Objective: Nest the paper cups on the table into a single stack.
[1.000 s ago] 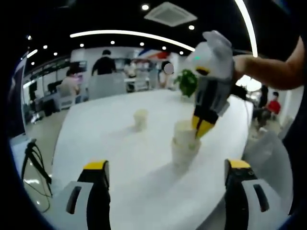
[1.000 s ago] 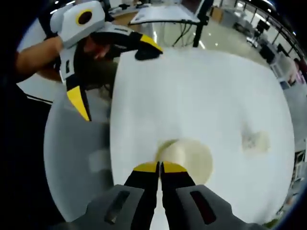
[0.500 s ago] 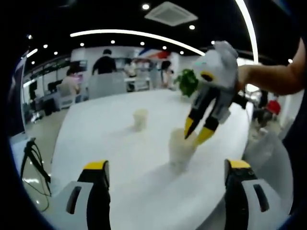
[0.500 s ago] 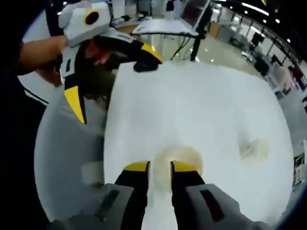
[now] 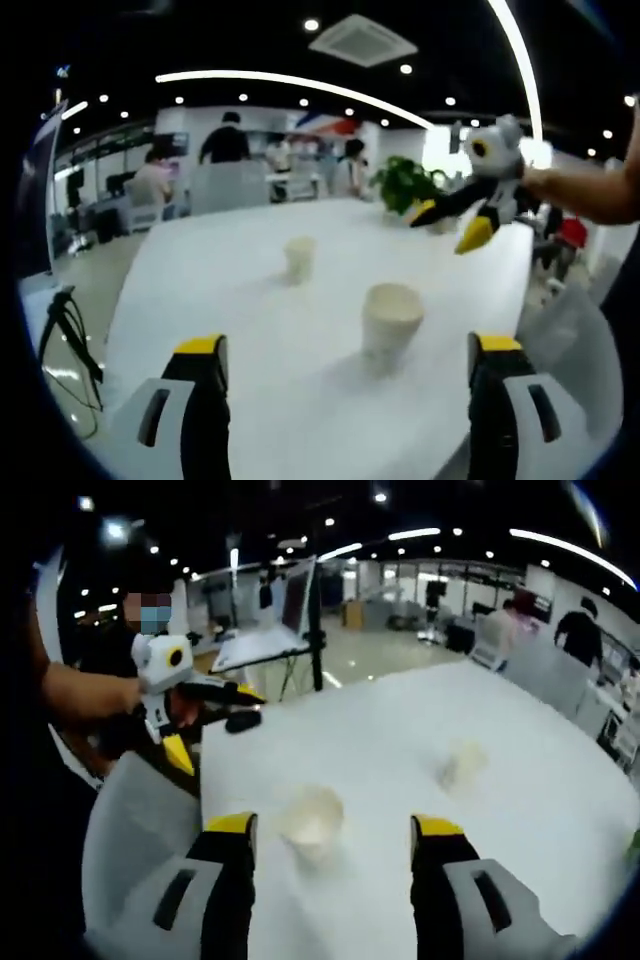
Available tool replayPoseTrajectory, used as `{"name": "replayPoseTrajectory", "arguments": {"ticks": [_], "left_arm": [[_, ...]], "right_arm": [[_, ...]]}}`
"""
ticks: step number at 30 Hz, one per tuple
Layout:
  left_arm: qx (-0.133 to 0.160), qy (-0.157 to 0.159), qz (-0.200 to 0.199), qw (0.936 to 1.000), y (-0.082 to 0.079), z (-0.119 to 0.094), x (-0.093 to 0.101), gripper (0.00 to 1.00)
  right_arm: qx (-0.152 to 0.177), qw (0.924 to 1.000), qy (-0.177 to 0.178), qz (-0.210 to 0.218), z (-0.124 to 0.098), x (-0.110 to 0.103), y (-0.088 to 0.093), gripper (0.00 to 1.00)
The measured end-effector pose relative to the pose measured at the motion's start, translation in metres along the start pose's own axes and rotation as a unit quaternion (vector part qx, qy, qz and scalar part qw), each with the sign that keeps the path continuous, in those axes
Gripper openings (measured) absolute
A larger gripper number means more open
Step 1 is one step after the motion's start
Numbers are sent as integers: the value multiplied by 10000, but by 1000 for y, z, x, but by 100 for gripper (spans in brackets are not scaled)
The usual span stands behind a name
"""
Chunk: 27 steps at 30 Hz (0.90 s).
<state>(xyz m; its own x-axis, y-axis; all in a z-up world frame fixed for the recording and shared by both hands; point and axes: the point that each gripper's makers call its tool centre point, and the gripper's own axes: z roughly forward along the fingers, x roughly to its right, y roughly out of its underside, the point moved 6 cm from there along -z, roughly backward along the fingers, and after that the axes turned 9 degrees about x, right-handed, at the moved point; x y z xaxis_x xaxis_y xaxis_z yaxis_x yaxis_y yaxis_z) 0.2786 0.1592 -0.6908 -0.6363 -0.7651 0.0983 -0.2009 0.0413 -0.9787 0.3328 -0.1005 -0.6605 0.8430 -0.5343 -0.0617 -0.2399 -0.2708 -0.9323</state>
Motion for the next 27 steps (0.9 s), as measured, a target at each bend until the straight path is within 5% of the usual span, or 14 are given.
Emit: {"name": "replayPoseTrajectory", "arguments": {"ticks": [6,12,16,27], "left_arm": [[25,-81,-79,9999,17,1,-5,97],[-30,-155,-157,9998,31,0,-5,96],[-91,-273,-262,9992,41,-2,-11,93],[-94,-354,-437,9984,47,23,-36,93]], "right_arm": [[737,9943,701,-326,-28,14,13,89],[1440,9779,1490,-267,-60,20,33,96],[1537,9743,1640,176,-69,10,55,100],[1415,9678,2064,273,-79,-6,90,99]]}}
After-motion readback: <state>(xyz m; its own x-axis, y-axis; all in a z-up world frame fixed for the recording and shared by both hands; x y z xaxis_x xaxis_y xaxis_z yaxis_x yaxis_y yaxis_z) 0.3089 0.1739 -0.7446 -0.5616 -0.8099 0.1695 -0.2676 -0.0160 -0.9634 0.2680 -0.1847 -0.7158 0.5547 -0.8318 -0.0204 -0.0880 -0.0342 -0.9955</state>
